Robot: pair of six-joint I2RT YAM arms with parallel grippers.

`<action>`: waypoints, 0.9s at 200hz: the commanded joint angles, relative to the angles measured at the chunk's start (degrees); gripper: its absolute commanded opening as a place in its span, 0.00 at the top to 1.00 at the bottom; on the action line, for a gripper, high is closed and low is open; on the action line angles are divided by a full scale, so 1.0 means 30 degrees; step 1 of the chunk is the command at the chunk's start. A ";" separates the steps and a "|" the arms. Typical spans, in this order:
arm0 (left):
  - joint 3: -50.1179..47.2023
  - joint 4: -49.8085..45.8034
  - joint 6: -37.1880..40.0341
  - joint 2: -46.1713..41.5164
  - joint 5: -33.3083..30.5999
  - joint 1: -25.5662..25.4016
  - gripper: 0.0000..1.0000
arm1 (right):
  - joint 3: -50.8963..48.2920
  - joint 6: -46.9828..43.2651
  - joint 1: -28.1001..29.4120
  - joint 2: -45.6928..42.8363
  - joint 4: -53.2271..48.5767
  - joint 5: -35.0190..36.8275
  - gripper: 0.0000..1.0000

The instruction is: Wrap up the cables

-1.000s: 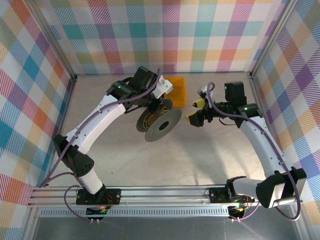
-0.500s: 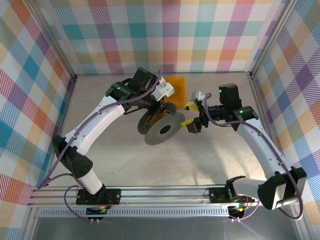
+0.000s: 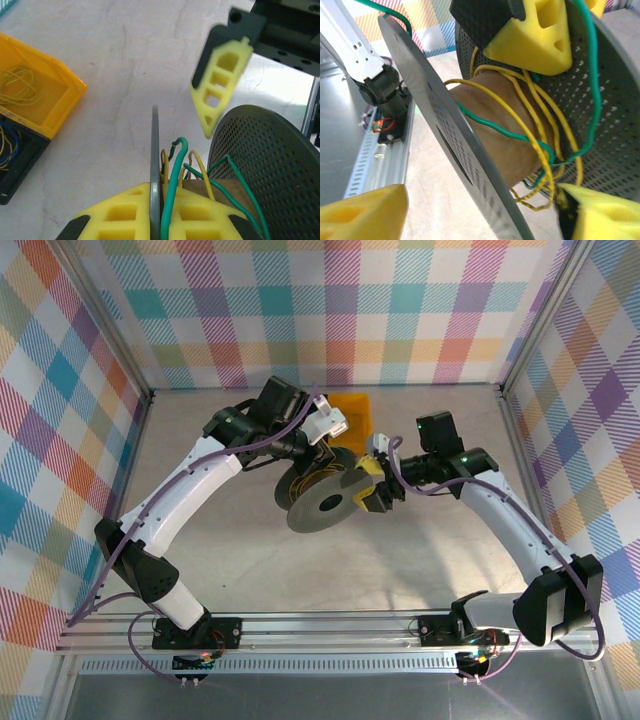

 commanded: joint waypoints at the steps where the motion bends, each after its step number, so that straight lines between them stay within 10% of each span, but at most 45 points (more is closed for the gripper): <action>1: 0.0199 0.1327 0.0121 -0.0687 0.0858 0.0119 1.00 | 0.0563 -0.0580 0.0138 0.0311 -0.0554 -0.0969 0.36; 114: -0.0044 0.1586 0.0307 -0.1270 0.0531 0.0119 1.00 | 0.1374 -0.1748 0.0138 0.0612 -0.2375 -0.2065 1.00; 180: 0.0985 0.0475 0.1507 -0.1283 -0.0850 0.0206 0.52 | 0.1290 -0.1897 0.0142 -0.0010 -0.2433 -0.1437 1.00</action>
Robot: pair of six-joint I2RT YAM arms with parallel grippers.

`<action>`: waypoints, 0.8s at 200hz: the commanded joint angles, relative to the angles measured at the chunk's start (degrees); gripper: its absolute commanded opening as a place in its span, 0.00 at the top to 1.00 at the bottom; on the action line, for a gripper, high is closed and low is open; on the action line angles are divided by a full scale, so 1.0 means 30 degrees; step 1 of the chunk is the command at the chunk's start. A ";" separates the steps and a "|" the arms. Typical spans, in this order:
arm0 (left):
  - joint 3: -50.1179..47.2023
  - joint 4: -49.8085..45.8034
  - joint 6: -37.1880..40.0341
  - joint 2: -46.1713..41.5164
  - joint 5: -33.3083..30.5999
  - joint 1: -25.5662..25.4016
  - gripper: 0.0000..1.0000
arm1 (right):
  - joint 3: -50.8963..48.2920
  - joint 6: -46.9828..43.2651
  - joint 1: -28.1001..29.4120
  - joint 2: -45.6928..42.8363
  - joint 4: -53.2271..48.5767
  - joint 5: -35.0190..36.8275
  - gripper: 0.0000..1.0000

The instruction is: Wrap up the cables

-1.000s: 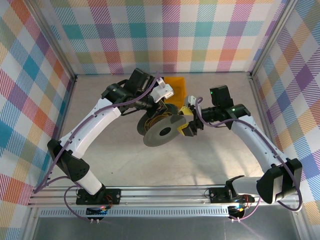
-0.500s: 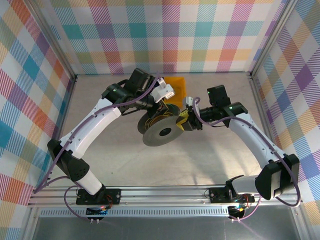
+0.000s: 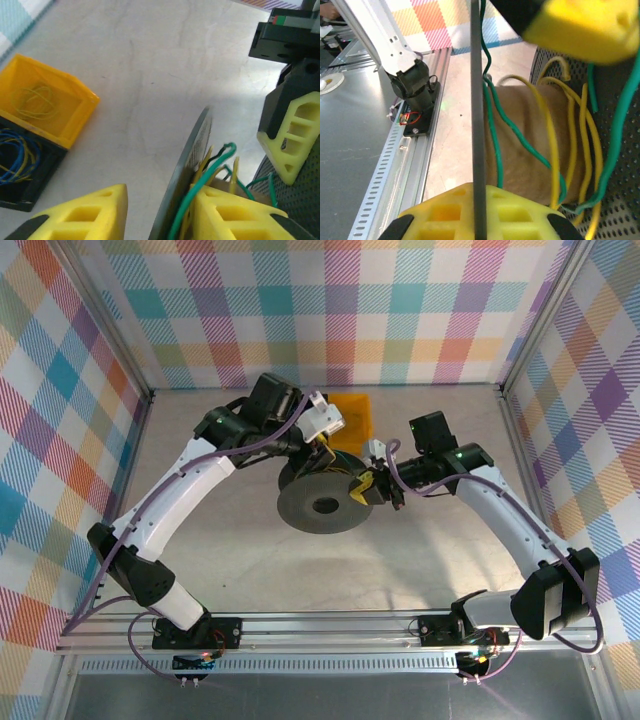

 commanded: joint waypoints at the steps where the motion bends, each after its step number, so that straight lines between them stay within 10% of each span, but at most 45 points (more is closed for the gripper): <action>1: 0.0754 0.0238 0.0241 -0.0708 -0.0489 -0.0005 0.52 | 0.0457 0.0171 -0.0173 -0.0612 0.0052 -0.0303 1.00; 58: 0.0872 0.0710 0.0323 -0.1124 -0.1817 0.0184 0.32 | -0.0344 0.0375 -0.0177 -0.1500 0.0600 0.0906 1.00; 70: 0.0765 0.0895 0.0250 -0.1297 -0.2455 0.0286 0.00 | -0.0510 0.0456 -0.0175 -0.1639 0.0696 0.0965 1.00; 160: -0.4237 0.5230 -0.4165 -0.5262 -0.8620 0.2014 0.00 | 0.0791 0.5166 -0.0219 0.0701 0.0273 -0.0581 1.00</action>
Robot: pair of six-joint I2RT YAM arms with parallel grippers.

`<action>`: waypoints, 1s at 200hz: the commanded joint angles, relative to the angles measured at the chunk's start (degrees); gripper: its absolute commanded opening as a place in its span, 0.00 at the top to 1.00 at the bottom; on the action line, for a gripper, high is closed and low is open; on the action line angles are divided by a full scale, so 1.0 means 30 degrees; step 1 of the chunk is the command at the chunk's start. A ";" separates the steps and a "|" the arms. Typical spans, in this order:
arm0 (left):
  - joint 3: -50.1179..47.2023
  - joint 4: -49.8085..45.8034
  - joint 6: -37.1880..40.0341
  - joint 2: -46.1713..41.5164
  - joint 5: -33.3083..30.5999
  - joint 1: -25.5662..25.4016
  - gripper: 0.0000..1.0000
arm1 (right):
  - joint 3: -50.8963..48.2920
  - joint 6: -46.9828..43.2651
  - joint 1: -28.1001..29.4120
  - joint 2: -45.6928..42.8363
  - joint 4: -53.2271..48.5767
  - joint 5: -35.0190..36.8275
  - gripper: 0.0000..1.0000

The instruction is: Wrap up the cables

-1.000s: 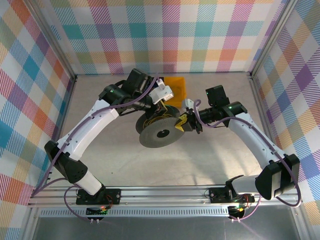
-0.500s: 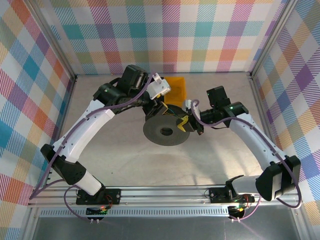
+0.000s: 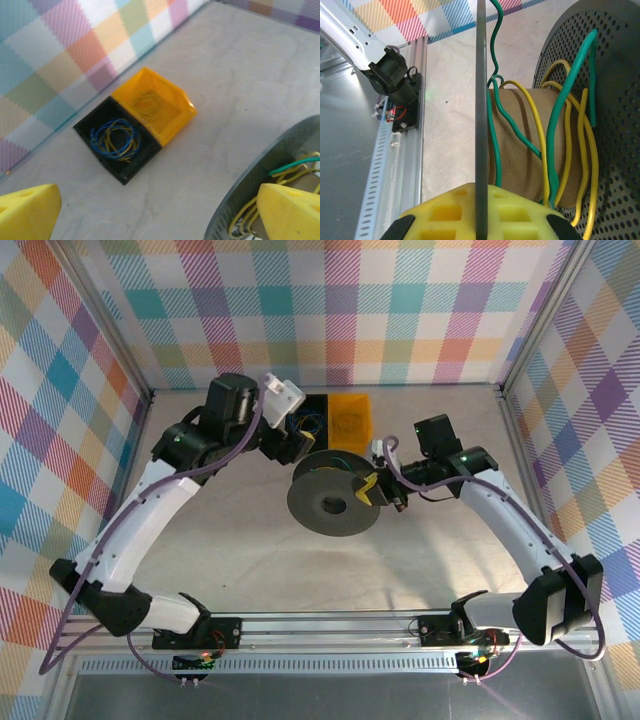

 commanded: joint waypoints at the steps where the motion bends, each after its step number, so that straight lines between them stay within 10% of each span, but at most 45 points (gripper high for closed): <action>1: -0.1258 0.1795 -0.2152 -0.1114 -0.2513 0.0413 0.00 | 0.1298 0.2646 -0.0081 0.1081 0.0388 -0.2186 1.00; 79: -0.6834 0.2918 -0.5770 -0.4145 -0.4798 0.1245 0.00 | -0.2025 0.9377 -0.0176 0.3864 0.5017 -0.3887 1.00; 159: -0.9809 0.3683 -0.7225 -0.5256 -0.4680 0.1525 0.00 | -0.5054 1.5540 -0.0696 0.5646 1.0506 0.0693 1.00; 200: -1.0558 0.3760 -0.7411 -0.5593 -0.4697 0.1761 0.00 | -0.5227 1.5000 -0.0857 0.6642 1.0514 0.2020 0.75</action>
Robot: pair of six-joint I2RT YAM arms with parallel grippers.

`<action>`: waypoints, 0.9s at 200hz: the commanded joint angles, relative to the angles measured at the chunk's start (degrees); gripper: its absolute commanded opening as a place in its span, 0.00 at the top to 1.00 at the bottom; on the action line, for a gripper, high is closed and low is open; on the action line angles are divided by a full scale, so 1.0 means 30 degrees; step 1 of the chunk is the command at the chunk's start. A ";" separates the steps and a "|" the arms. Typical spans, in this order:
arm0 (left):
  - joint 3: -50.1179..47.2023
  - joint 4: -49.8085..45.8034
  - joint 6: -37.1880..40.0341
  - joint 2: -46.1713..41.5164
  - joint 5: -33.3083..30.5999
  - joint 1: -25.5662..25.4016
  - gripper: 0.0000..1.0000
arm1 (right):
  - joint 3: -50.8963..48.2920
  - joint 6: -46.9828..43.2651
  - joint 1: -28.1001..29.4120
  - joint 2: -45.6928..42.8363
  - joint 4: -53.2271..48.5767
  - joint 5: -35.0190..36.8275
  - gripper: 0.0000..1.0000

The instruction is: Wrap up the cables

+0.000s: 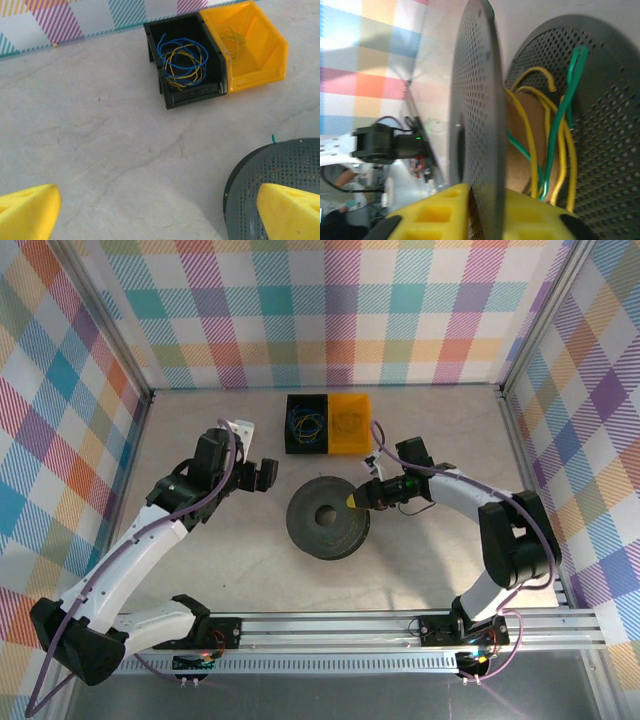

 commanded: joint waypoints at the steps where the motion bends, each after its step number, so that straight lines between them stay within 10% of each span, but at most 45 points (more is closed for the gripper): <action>1: -0.0399 0.0715 -0.0536 -0.0643 -0.0178 0.0355 0.00 | -0.0369 -0.0299 -0.0147 0.0594 0.0869 0.1924 0.74; 87: -0.0829 0.0466 -0.0635 -0.1322 0.0060 0.1125 0.00 | 0.0725 -0.2132 -0.1104 -0.0016 -0.1702 0.3883 0.36; 109: -0.0728 0.0351 -0.0628 -0.1562 0.0510 0.1307 0.00 | 0.1218 -0.2797 -0.1786 -0.0953 -0.2967 0.4795 0.00; 180: -0.1994 0.2809 0.0005 -0.2873 0.0312 0.1695 0.00 | 0.1945 -0.4443 -0.3981 -0.7829 -0.4708 0.9924 0.01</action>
